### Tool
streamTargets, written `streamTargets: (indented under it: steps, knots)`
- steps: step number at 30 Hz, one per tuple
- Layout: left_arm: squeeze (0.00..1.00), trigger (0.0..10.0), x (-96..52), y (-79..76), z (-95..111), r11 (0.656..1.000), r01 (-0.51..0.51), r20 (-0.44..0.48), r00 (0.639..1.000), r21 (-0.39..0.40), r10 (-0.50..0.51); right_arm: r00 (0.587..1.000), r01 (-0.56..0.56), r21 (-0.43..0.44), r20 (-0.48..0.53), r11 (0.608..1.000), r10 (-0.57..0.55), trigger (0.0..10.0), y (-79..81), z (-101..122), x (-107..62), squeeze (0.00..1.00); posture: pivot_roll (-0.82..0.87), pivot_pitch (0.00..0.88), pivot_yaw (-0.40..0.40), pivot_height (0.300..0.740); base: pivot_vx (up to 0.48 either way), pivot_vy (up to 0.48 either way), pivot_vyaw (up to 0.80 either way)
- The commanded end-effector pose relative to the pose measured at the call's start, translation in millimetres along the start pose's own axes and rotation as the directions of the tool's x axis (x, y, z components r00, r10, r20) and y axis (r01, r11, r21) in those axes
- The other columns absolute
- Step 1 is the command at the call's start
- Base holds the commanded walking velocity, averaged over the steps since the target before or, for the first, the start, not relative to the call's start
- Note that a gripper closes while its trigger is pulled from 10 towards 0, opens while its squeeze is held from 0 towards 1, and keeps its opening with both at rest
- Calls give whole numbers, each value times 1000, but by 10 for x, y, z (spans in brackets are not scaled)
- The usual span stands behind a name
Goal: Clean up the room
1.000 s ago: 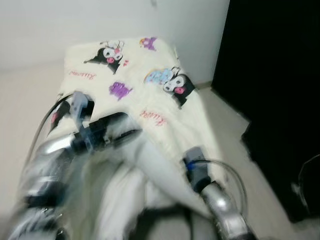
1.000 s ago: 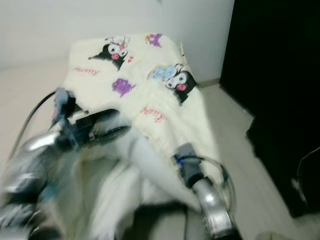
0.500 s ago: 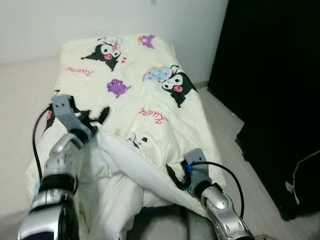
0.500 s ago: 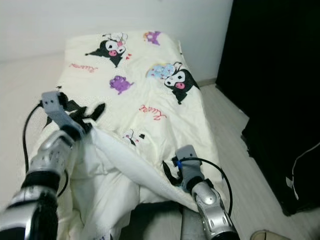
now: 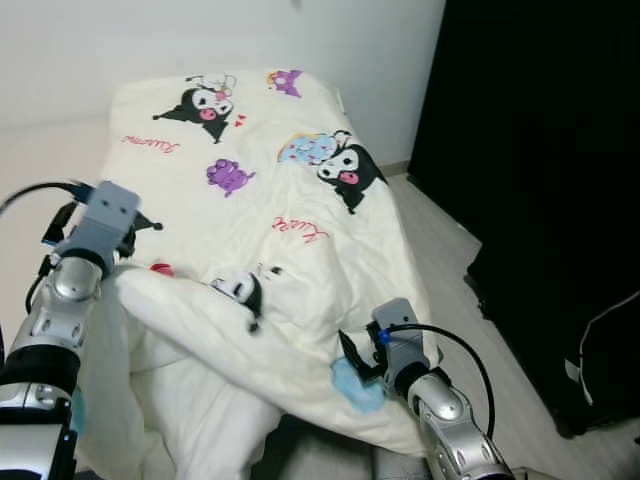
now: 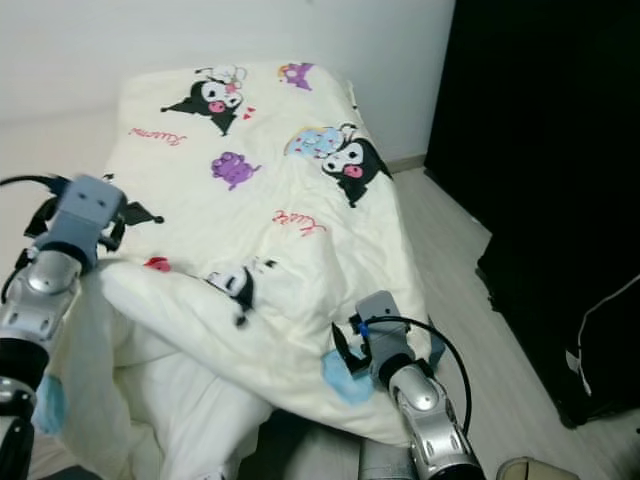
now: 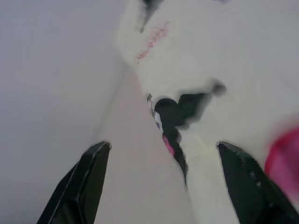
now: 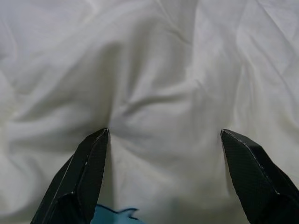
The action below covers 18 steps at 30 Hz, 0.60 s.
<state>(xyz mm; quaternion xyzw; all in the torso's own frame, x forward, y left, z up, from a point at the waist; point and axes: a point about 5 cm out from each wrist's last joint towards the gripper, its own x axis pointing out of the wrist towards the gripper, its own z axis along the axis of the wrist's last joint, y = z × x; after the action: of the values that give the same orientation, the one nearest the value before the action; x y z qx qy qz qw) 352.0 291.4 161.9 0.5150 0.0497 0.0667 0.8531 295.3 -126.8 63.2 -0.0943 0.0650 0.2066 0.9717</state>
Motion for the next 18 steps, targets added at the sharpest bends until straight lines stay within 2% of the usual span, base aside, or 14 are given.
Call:
streamTargets:
  steps: [1,4,5,6,7,9,10,11,12,13,14,16,17,18]
  knots:
    - [0,10000,-144,-337,-219,963,230,-58,973,140,-224,1000,-8,8,-12,1000,8,10000,21,-33,-3,0,-160,163,37,500,0,0,0]
    - [0,10000,-249,-481,-257,934,343,-50,939,105,-339,1000,-8,9,-13,1000,9,10000,22,-40,-8,0,-157,167,36,500,0,0,0]
    - [0,10000,-299,-540,-207,919,378,-32,923,-111,-383,1000,-11,9,-17,1000,11,10000,31,-54,-11,0,-146,168,39,500,0,0,0]
    - [0,10000,-299,-540,-207,919,378,-32,923,-111,-383,1000,-11,9,-17,1000,11,10000,31,-54,-11,0,-146,168,39,500,0,0,0]
    - [0,10000,-321,-576,-159,862,391,-5,910,-322,-414,1000,-13,10,-20,1000,13,10000,39,-62,-10,0,-146,168,39,500,0,0,0]
    - [0,10000,-323,-581,-150,848,392,3,908,-357,-419,1000,-13,10,-20,1000,13,10000,40,-62,-9,0,-146,168,39,500,0,0,0]
    - [0,10000,-394,-643,-167,830,494,6,860,-257,-510,1000,-13,11,-20,1000,13,10000,42,-61,-6,0,-149,167,41,500,0,0,0]
    - [0,10000,-630,-775,-260,692,715,-43,692,-96,-721,1000,-13,12,-17,1000,13,10000,44,-52,2,0,-150,168,45,500,0,0,0]
    - [0,10000,-630,-775,-260,692,715,-43,692,-96,-721,1000,-13,12,-17,1000,13,10000,44,-52,2,0,-150,168,45,500,0,0,0]
    - [0,10000,-730,-820,-298,622,781,-73,618,-52,-783,1000,-12,13,-17,1000,12,10000,44,-50,4,0,-150,168,45,500,0,0,0]
    - [0,10000,-730,-820,-298,622,781,-73,618,-52,-783,1000,-12,13,-17,1000,12,10000,44,-50,4,0,-150,168,45,500,0,0,0]
    - [0,10000,-982,-816,-398,446,895,-141,443,16,-885,1000,-11,12,-19,1000,11,10000,40,-57,2,0,-147,168,46,500,0,0,0]
    - [0,10000,-1054,-802,-423,393,919,-161,392,33,-906,1000,-11,12,-19,1000,11,10000,40,-58,0,0,-146,169,48,500,0,0,0]
    - [0,10000,-1054,-802,-423,393,919,-161,392,33,-906,1000,-11,12,-19,1000,11,10000,40,-58,0,0,-146,169,48,500,0,0,0]
